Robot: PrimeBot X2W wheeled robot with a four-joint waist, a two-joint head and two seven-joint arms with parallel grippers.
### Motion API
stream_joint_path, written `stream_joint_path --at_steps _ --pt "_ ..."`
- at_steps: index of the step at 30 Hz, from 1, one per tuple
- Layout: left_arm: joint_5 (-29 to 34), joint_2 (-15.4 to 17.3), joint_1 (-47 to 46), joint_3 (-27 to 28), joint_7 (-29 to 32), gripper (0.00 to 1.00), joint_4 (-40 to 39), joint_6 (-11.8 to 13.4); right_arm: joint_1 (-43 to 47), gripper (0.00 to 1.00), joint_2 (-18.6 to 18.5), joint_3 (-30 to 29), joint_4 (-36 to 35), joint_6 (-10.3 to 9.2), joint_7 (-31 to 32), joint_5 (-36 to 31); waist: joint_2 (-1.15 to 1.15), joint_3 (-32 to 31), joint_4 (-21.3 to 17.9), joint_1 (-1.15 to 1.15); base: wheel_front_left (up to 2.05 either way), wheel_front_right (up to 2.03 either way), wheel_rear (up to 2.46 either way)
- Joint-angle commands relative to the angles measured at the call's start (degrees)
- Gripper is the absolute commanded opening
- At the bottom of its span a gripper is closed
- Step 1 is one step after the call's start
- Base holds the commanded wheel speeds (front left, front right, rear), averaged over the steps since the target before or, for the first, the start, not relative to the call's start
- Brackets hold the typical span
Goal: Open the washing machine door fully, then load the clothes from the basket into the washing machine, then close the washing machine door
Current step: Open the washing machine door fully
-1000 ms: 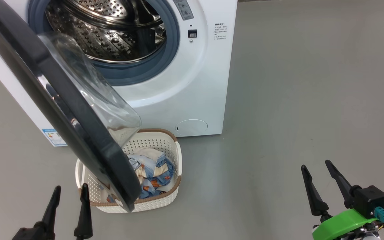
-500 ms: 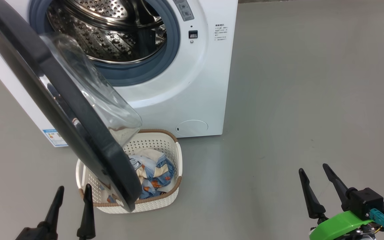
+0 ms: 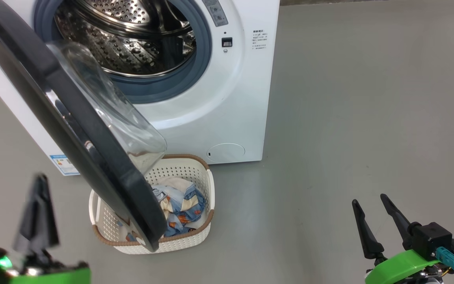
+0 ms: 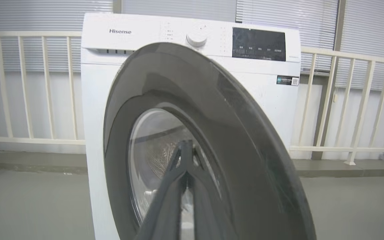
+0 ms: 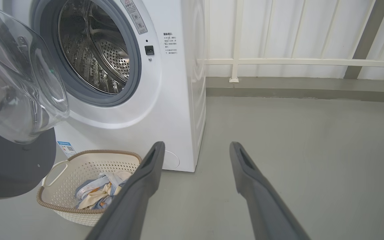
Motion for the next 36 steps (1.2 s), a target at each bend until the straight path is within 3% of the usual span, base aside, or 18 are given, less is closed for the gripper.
stream_joint_path --at_steps 1,4,8,12,13,16,19,27,36 --pt "0.3 0.9 -3.9 2.6 -0.5 0.0 -5.1 0.2 -1.0 1.0 -0.3 1.4 -1.5 0.09 -0.7 -0.5 0.0 0.0 0.0 0.0 0.0 0.0 0.0" --pt "0.7 0.9 -6.0 2.6 -0.5 0.0 -11.5 -0.3 -1.1 1.0 -0.4 1.4 -1.5 0.09 -0.7 -0.5 0.0 0.0 0.0 0.0 0.0 0.0 0.0" --pt "2.6 1.1 -8.7 -2.1 -0.5 0.0 -18.2 -0.8 -1.1 1.0 -0.4 1.6 -1.7 0.09 -0.7 -0.6 0.0 0.2 0.0 0.0 0.0 0.0 0.0" --pt "2.7 2.7 -10.3 -11.0 -0.5 0.0 -21.0 -0.9 -1.3 1.0 -0.4 1.6 -1.6 0.09 -0.7 -0.6 0.0 0.5 -0.1 0.0 0.0 0.0 0.0" --pt "2.7 2.7 -10.3 -11.0 -0.5 0.0 -21.0 -0.9 -1.3 1.0 -0.4 1.6 -1.6 0.09 -0.7 -0.6 0.0 0.5 -0.1 0.0 0.0 0.0 0.0" --pt "3.0 3.8 -11.0 -21.0 -0.5 0.0 -21.3 -0.9 -1.6 1.0 -0.3 1.6 -1.4 0.09 -0.7 -0.8 0.0 0.8 -0.4 0.0 0.0 0.0 0.0" --pt "2.7 3.6 -10.8 -26.5 -0.5 0.0 -19.7 -0.9 -1.6 1.0 -0.3 1.4 -1.5 0.09 -0.7 -0.9 0.0 1.0 -0.6 0.0 0.0 0.0 0.0" --pt "2.0 3.8 -9.7 -34.8 -0.5 0.0 -10.8 -0.9 -1.9 1.0 -0.2 1.1 -1.6 0.09 -0.7 -1.5 0.0 1.6 -0.9 0.0 0.0 0.0 0.0" --pt "2.2 2.9 -8.0 -31.5 -0.5 0.0 -0.5 -0.9 -2.4 1.0 -0.2 1.5 -1.5 0.09 -0.7 -1.4 0.0 2.2 -1.0 0.0 0.0 0.0 0.0"
